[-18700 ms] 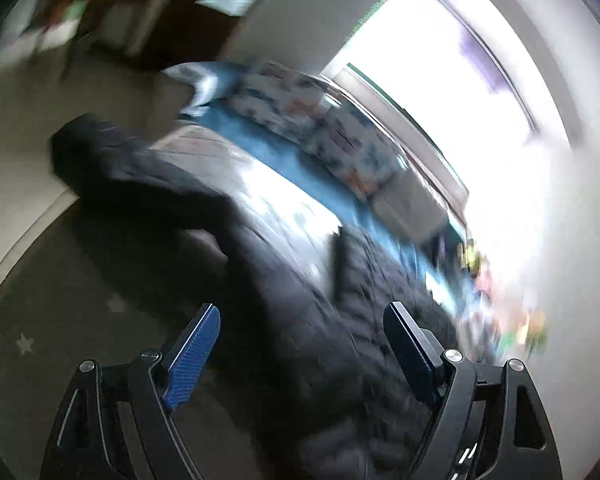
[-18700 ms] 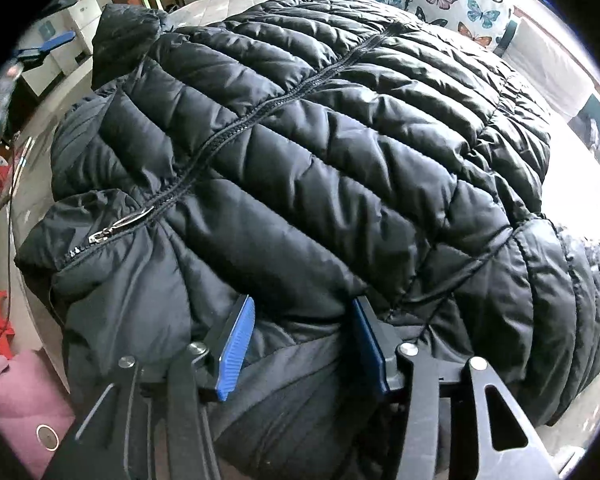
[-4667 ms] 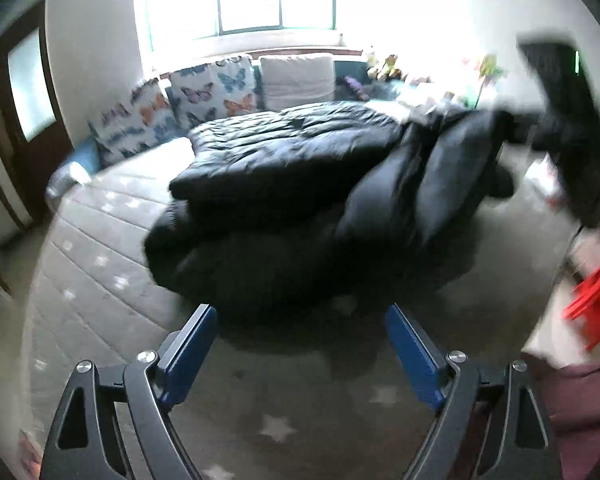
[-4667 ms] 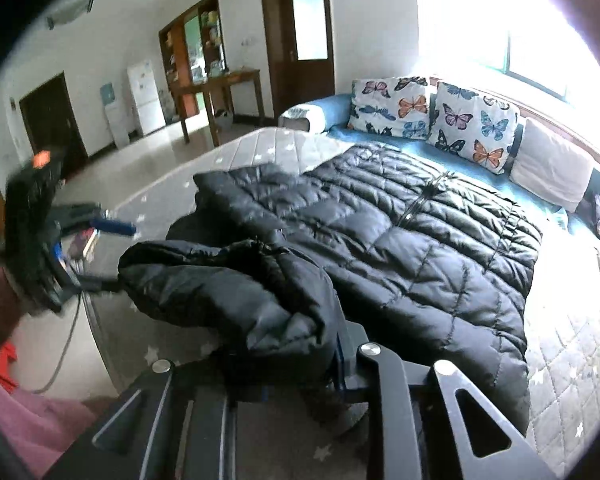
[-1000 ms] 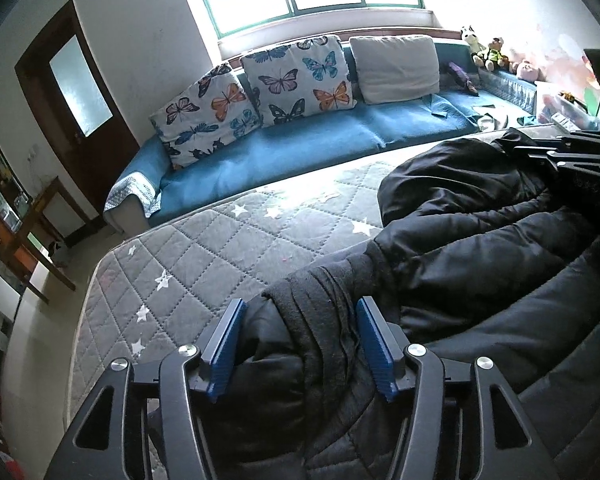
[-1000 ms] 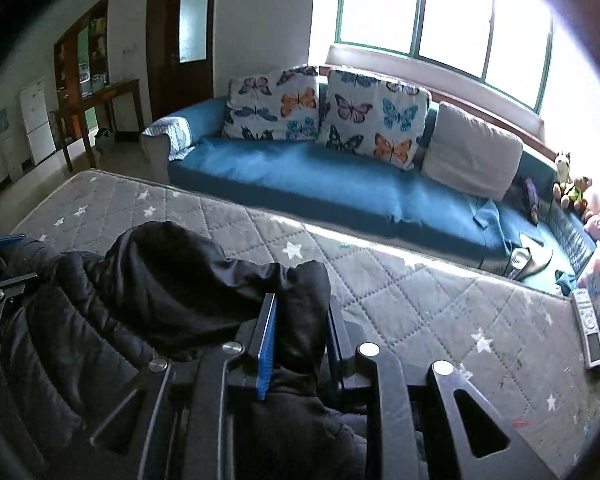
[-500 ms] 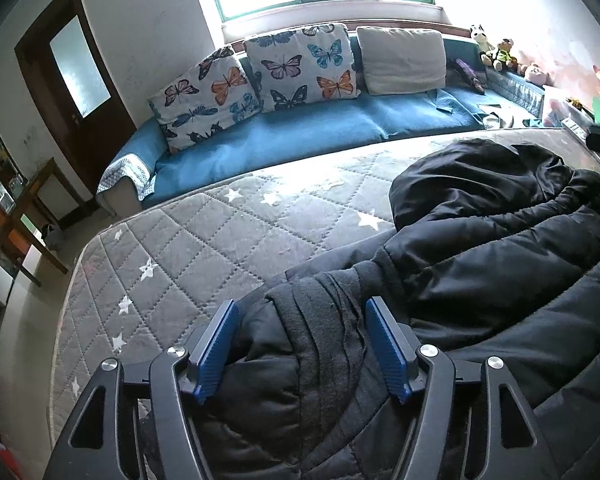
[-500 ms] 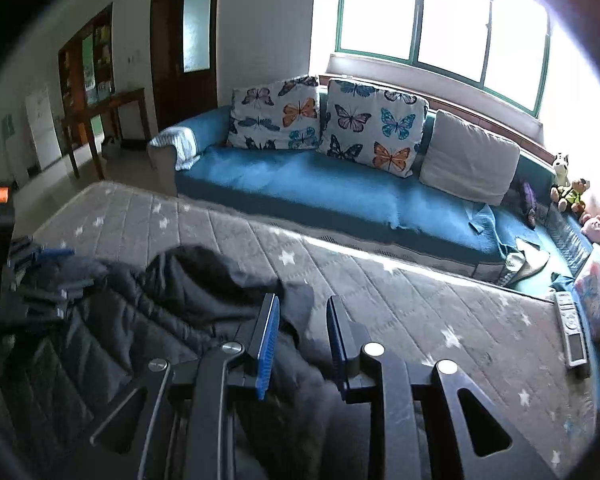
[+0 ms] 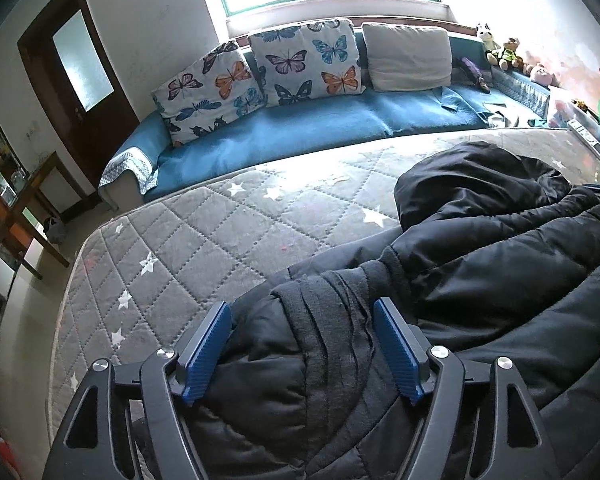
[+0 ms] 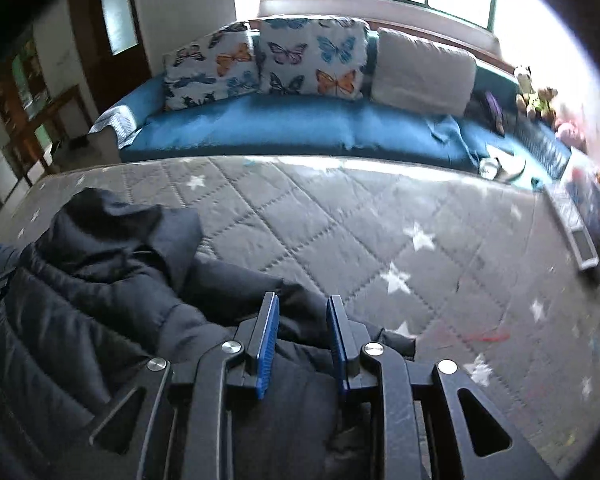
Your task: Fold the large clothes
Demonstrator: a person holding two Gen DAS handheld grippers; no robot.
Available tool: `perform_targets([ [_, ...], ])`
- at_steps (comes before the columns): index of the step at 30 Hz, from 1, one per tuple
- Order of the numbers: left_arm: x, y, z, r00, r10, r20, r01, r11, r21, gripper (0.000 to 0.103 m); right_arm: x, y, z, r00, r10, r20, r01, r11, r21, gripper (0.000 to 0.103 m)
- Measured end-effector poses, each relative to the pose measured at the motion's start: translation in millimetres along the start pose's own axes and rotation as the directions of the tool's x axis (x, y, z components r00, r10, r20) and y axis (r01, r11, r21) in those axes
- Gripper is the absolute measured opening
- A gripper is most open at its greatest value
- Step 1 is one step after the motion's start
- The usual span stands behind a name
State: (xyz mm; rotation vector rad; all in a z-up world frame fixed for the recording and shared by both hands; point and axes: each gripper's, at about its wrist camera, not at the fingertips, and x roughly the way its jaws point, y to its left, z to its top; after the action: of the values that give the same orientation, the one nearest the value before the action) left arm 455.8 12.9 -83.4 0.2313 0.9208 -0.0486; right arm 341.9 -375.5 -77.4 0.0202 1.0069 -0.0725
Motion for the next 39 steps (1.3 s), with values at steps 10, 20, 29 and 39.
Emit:
perform_targets([
  [10, -2, 8, 2, 1.000, -0.028, -0.004, 0.027, 0.999, -0.023, 0.082, -60, 28, -5, 0.997, 0.014, 0.080, -0.004, 0.992, -0.123, 0.027],
  [20, -88, 1, -4, 0.989, -0.065, 0.133, 0.066, 0.998, -0.005, 0.081, -70, 68, -29, 0.991, 0.132, 0.018, -0.124, 0.964, -0.234, 0.054],
  [29, -123, -46, -23, 0.964, -0.236, 0.124, 0.230, 0.971, 0.062, 0.080, -19, 59, -28, 0.972, 0.167, -0.163, -0.186, 0.977, -0.106, 0.060],
  [39, -79, -69, -27, 0.966, -0.259, 0.012, 0.258, 0.965, 0.044, 0.080, -43, 69, -31, 0.986, 0.130, -0.108, -0.145, 0.979, -0.144, 0.060],
])
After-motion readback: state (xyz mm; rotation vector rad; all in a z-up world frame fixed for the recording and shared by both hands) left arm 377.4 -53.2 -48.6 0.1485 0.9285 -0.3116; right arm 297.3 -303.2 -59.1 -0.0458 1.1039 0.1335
